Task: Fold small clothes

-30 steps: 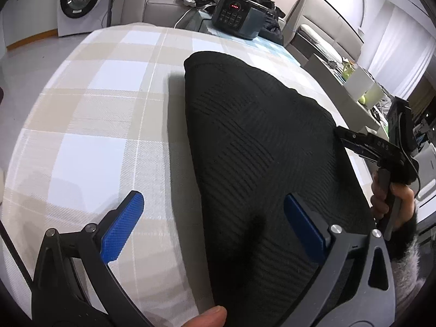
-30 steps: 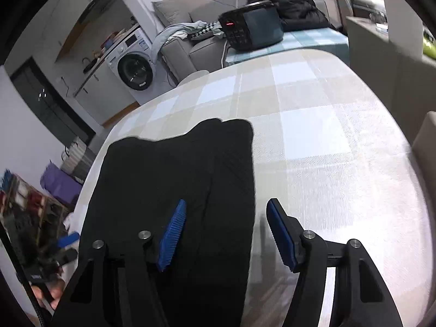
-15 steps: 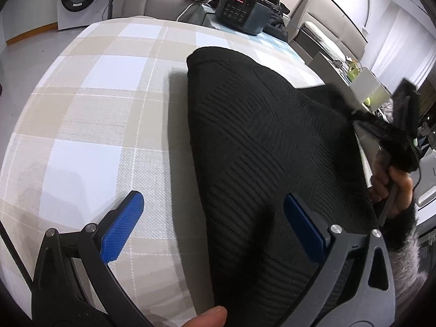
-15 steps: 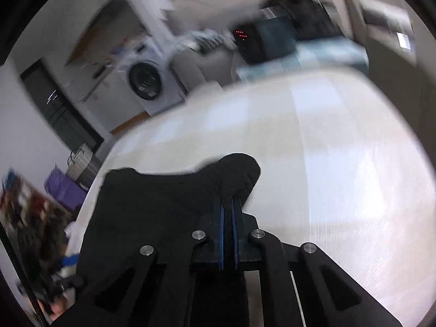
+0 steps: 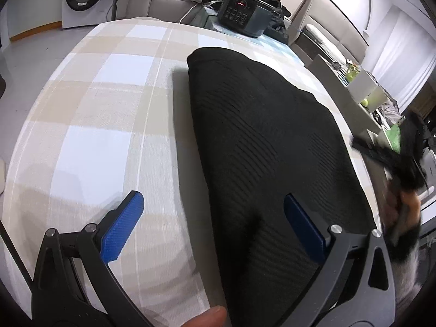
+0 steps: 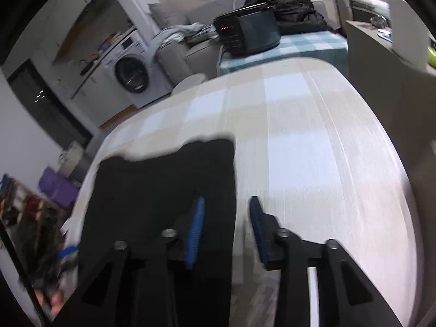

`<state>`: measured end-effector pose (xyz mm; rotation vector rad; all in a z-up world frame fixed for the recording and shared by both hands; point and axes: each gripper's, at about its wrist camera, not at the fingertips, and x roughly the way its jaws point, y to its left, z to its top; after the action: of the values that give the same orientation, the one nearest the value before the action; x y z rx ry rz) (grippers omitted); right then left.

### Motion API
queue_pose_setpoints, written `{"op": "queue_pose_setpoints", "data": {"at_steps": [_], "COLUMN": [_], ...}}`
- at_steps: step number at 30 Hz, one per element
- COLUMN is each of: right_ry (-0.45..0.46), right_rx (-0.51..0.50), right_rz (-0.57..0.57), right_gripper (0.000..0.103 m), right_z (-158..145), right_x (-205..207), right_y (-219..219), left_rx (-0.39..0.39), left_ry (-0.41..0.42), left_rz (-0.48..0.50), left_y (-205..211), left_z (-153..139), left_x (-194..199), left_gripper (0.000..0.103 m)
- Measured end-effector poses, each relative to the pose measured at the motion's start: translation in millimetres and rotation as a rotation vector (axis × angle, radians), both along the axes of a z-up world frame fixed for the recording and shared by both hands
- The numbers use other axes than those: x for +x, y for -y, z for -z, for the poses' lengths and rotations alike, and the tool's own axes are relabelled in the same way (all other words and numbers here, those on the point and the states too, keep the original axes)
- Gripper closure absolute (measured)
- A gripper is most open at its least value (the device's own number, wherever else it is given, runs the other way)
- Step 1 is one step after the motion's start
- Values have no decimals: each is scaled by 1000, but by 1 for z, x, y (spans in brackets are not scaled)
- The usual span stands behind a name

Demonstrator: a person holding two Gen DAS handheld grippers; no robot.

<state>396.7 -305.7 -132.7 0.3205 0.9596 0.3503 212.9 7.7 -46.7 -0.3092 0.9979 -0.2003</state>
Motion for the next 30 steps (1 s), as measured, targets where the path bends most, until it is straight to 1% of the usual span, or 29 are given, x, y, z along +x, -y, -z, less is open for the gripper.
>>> {"op": "queue_pose_setpoints", "data": {"at_steps": [2,4,8,10,11,12,13,14,15,17,18,21,22,23,25,26,27,28,30], "right_ry": [-12,-47,-97,-119,-96,-97,-103,-98,-95,-82,-77,-105,-93,-82,-18,16,47,75,103], "right_rx": [26,65,128,150,171,183,187,187,178,162,142,25,8,1,31,64,95,122,132], "right_rz": [4,2,0,6,4,1,-1,-2,-14,-55,-60,-65,-73,-78,-56,-39,-24,-24,-42], "right_gripper": [58,58,58,58,59,67,73,84,93,95,95,95,95,93,85,76,69,68,68], "right_z": [0,5,22,33,34,35,35,35,34,30,28,37,33,31,20,15,8,3,-2], "right_x": [-45,-93,-160,-177,-183,-185,-186,-188,-190,-202,-207,-212,-217,-220,-226,-228,-227,-223,-214], "right_y": [7,14,24,25,25,24,22,21,18,13,13,10,10,12,20,24,26,24,14], "left_rx": [-15,-24,-18,-10,-8,-6,8,14,14,14,21,41,47,51,54,51,46,37,20], "left_ry": [-12,-18,-27,-38,-45,-49,-36,-33,-35,-37,-38,-30,-26,-25,-22,-19,-16,-15,-16], "left_rz": [-1,0,21,39,48,57,58,62,64,50,46,40,44,46,44,44,42,40,35], "left_y": [2,6,14,20,23,26,28,30,32,31,31,29,28,27,26,25,24,23,21], "left_z": [1,2,5,8,9,11,10,10,10,10,9,6,5,4,3,3,3,3,4], "left_x": [-12,-26,-51,-62,-66,-70,-74,-77,-80,-84,-86,-94,-97,-99,-103,-105,-106,-107,-107], "left_gripper": [2,2,8,21,24,29,31,32,32,32,32,32,32,32,32,32,32,32,32]}}
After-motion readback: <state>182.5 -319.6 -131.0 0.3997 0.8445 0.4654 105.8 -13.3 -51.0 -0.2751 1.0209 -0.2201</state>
